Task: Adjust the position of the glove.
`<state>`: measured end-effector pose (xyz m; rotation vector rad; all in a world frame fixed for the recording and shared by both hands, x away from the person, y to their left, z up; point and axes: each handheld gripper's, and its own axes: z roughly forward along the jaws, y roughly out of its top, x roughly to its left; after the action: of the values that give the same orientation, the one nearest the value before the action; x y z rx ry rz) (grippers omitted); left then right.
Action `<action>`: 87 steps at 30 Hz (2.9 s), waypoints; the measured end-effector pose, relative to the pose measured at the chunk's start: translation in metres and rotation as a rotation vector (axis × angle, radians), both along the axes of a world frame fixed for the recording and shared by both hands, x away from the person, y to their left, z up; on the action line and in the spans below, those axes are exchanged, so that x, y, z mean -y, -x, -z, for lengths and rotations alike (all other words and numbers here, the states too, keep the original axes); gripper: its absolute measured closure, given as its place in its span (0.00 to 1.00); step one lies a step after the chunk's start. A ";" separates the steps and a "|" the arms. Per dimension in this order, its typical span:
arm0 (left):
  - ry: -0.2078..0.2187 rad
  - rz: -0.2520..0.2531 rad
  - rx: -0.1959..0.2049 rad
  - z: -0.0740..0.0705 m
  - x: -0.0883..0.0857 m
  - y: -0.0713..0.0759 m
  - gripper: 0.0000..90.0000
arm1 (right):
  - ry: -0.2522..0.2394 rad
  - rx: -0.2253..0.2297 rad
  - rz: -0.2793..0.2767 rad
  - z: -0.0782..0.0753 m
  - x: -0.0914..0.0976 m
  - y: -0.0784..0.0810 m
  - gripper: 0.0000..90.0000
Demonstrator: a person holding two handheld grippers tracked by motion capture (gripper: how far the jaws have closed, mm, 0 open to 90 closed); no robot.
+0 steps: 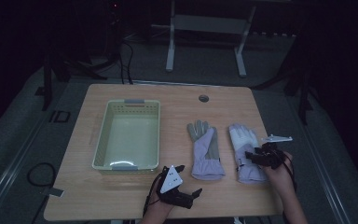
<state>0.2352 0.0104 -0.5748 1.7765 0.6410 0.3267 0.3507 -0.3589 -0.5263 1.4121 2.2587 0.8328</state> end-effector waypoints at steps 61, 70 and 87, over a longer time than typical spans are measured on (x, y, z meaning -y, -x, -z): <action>-0.007 -0.001 0.012 0.000 0.001 0.001 0.02 | -0.168 0.117 -0.086 -0.118 -0.121 0.028 0.88; -0.007 -0.002 0.014 0.000 0.002 0.002 0.02 | -0.141 0.059 -0.087 -0.100 -0.146 0.026 0.88; -0.008 0.004 0.011 0.000 0.001 0.001 0.02 | -0.072 -0.103 -0.066 -0.034 -0.157 -0.004 0.87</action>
<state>0.2338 0.0090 -0.5747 1.7821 0.6291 0.3369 0.3545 -0.2020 -0.4926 1.4504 2.3858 0.8901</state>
